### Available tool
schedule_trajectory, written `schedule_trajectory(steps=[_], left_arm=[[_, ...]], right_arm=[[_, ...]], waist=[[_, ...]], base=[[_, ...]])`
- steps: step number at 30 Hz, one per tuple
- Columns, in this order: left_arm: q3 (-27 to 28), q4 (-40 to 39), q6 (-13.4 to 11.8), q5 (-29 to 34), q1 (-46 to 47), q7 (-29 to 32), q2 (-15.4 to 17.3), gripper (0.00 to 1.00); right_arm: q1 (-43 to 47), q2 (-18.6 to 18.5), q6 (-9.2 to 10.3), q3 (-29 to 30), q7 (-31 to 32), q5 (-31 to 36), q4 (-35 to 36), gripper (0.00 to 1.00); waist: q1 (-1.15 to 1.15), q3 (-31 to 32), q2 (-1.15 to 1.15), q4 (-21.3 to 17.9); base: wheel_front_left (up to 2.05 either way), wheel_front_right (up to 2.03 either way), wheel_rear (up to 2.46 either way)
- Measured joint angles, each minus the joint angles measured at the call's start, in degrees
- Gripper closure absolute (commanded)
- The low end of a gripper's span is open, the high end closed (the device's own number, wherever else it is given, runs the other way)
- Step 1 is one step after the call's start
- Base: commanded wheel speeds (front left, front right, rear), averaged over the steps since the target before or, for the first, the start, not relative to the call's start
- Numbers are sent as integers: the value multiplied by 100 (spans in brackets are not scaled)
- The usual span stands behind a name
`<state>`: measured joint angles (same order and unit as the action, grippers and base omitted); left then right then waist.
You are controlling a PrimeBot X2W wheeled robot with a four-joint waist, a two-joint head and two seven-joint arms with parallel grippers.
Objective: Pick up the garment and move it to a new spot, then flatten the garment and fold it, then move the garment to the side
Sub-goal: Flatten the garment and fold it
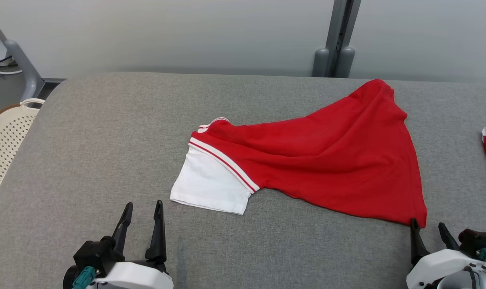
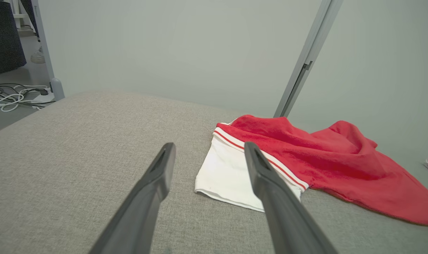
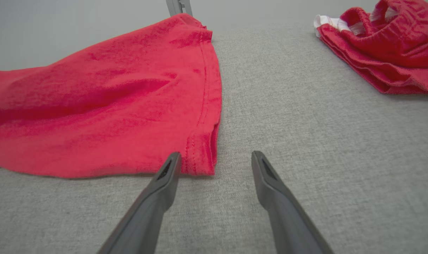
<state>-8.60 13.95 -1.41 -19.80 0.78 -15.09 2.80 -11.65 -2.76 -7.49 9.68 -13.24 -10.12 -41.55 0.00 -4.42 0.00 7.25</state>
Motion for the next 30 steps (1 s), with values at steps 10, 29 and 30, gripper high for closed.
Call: schedule_trajectory(steps=[10, 29, 30], left_arm=[[-23, 41, 0, -9, 15, 0, 0, 0], [-269, 773, 223, 34, 381, 154, 1, 0], [-267, 927, 238, -13, 510, 281, 0, 0]], right_arm=[[-582, -3, 0, -113, -90, -127, -1005, 4], [-737, 4, 0, -151, -175, -476, -534, 100], [-693, 4, 0, -158, -175, -454, -427, 100]], waist=[[0, -60, 0, 135], [0, -36, 0, -153], [0, -40, 0, -190]], base=[[0, 0, 0], [0, 0, 0], [0, 0, 0]])
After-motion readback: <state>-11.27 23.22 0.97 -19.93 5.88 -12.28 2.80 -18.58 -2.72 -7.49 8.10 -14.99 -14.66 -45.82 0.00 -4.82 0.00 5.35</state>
